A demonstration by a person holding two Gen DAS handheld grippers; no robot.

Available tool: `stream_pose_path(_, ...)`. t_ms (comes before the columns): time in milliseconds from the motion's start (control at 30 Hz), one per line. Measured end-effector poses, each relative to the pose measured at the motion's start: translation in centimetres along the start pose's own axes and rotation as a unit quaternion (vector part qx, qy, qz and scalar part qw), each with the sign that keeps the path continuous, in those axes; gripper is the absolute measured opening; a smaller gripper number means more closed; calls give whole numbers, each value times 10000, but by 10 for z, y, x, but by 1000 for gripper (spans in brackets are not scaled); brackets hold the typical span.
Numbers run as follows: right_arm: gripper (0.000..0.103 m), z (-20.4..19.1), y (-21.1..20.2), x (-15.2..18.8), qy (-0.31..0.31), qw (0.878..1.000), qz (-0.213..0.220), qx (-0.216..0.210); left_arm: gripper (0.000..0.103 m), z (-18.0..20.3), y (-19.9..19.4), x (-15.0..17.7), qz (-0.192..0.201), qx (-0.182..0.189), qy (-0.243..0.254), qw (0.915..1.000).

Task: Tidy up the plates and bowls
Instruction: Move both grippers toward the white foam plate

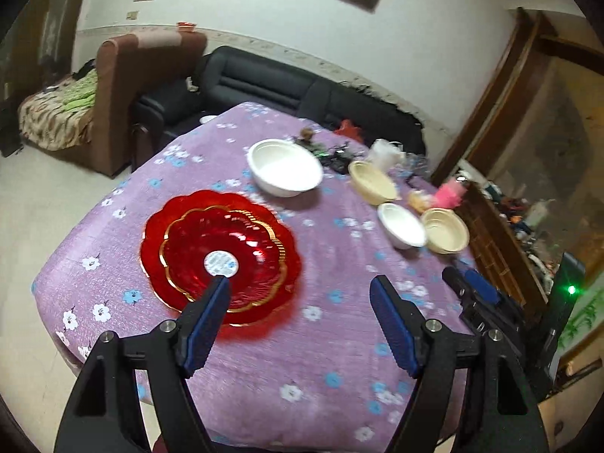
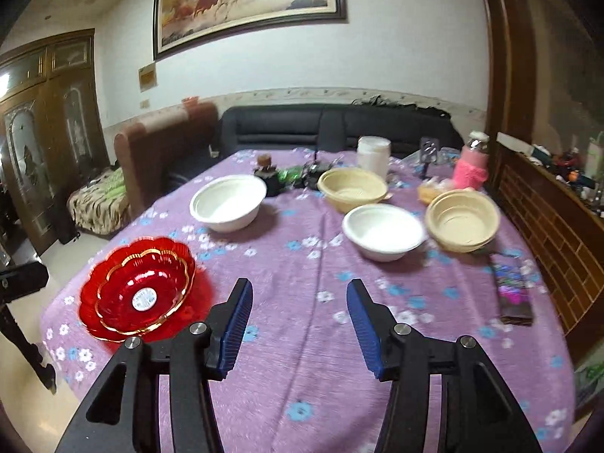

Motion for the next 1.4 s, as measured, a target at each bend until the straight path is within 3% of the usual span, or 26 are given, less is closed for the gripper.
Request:
stream_pose_path(200,60,7,-66,-51,-213,9986,487,31,76,24,-54,-17,304,134,480,9983)
stream_pose_path(300,66,5,-105,-87,-378,9953,886,136,76,37,-82,-36,337,314,619,9970)
stream_pose_path(433,66,14,-155,-151,-465,9905,1267,261,76,54,-125,-74,555,480,719,9947)
stream_pose_path(533,67,23,-182,-202,-544,9872,1420,490,78,66,-156,-108,778,432,798,9928)
stream_pose_path(567,68,26,-187,-217,-553,9865,1428,585,83,70,-167,-123,833,381,824,9924)
stream_pose_path(667,71,42,-203,-270,-472,9857,1349,896,89,75,-186,-156,1131,21,923,9893)
stream_pose_path(767,80,58,-206,-312,-339,9865,1241,1016,97,73,-190,-176,1472,-308,955,9840)
stream_pose_path(833,81,67,-197,-323,-259,9868,1187,1070,98,65,-178,-184,1526,-385,885,9836)
stream_pose_path(967,82,76,-144,-308,-263,9897,980,1012,98,43,-124,-186,1077,-187,571,9924)
stream_pose_path(1233,82,79,-16,-208,-718,9926,-45,976,98,25,3,-175,-9,-186,449,9988)
stream_pose_path(1400,82,89,15,-157,-710,9942,-279,755,98,17,57,-167,-465,-32,264,9986)
Point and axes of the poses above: each gripper's, at about its wrist camera, not at the fingertips, and y roughly the way its jaws point, z to its right, x to its underside, the point moved 4 cm from there along y, roughly the way its jaws point, and after that the axes turned 5 degrees about -y, right-handed, at the moved point
